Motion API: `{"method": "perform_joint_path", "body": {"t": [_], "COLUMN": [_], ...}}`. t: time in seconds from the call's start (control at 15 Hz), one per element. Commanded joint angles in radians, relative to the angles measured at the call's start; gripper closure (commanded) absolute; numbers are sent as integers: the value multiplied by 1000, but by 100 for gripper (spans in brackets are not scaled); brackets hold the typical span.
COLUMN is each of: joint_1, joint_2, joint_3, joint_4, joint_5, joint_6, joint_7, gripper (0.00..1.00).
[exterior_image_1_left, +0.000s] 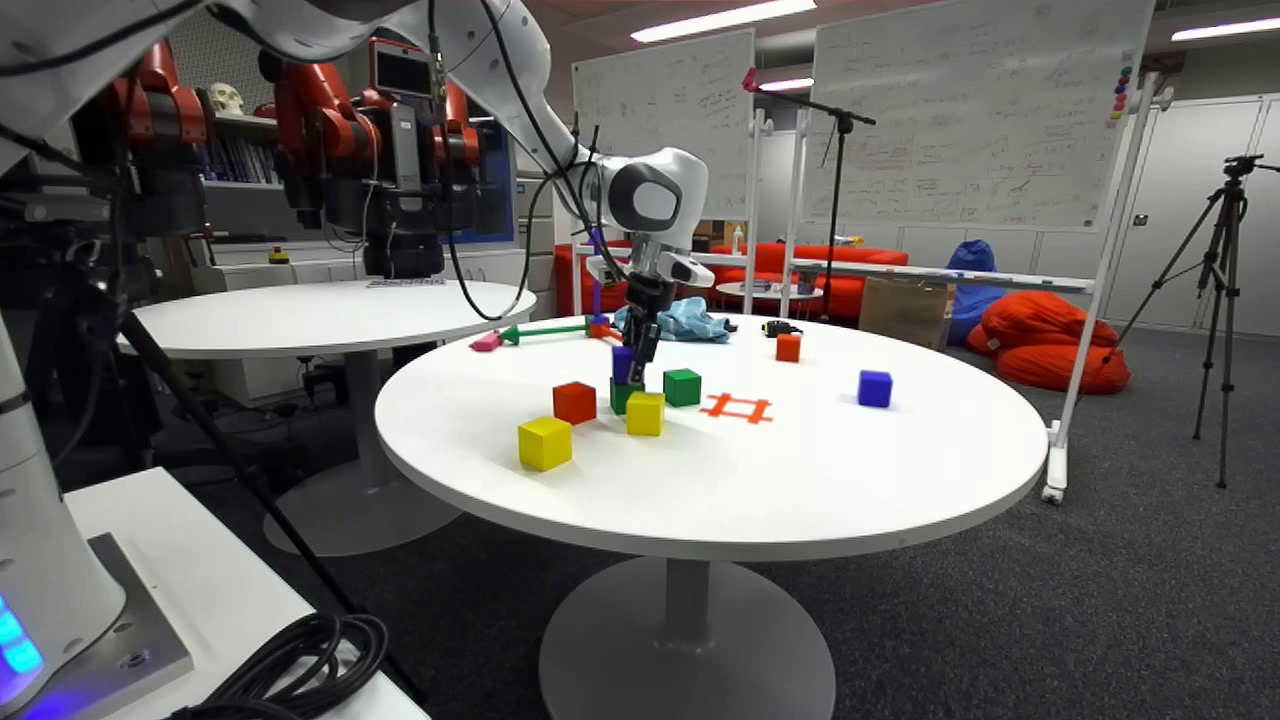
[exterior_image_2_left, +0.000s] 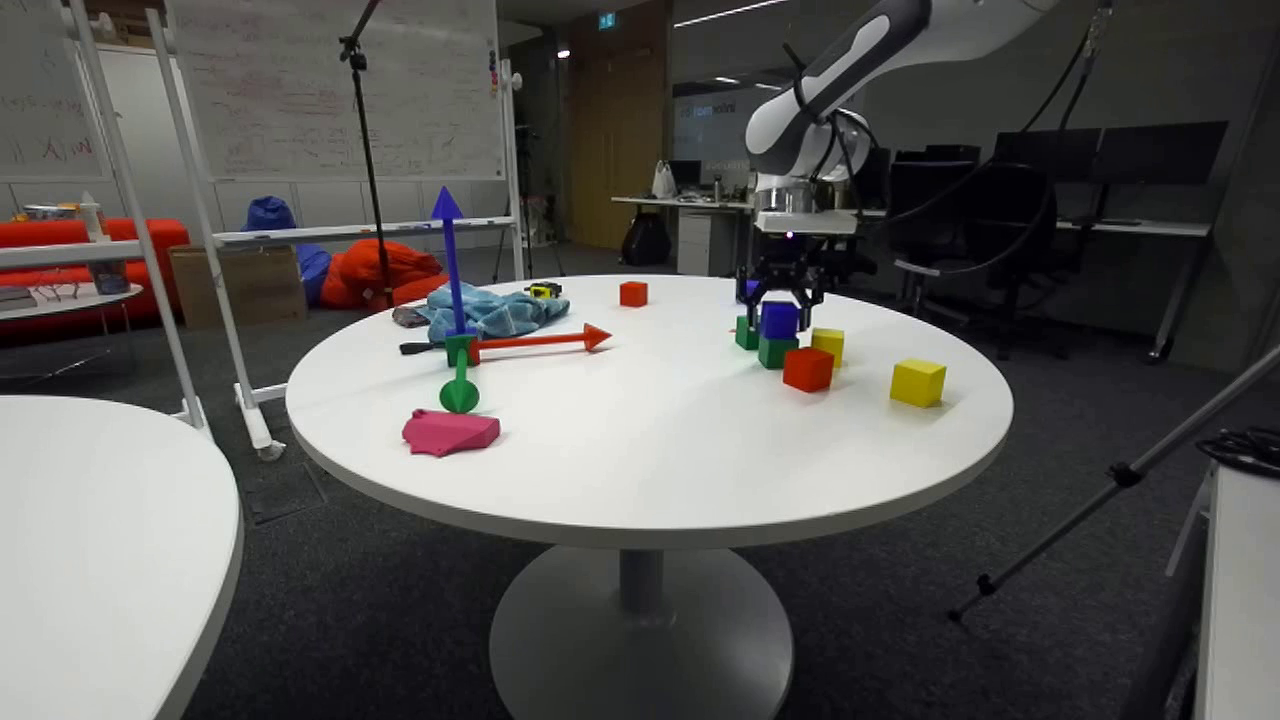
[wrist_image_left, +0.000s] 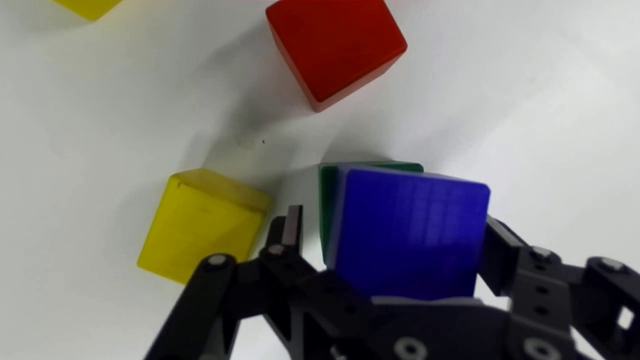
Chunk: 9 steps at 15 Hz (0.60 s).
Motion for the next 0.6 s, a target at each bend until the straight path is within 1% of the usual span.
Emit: {"method": "perform_joint_path", "body": {"t": [0.0,0.13,0.27,0.47,0.53], "joint_1": [-14,-10,-11,-22,-27], "joint_2": [-11,-22,-54,-174,-199], "joint_3": [11,8,4,-7,-9], "joint_4": [-13,-23,-61,-221,-253], "joint_5": [10,7,10,37,46], "joint_6": [-18,-14,11,134,169], "joint_7": [-26,-22,-22,-25,-25], "gripper": [0,0,0,0,0]}}
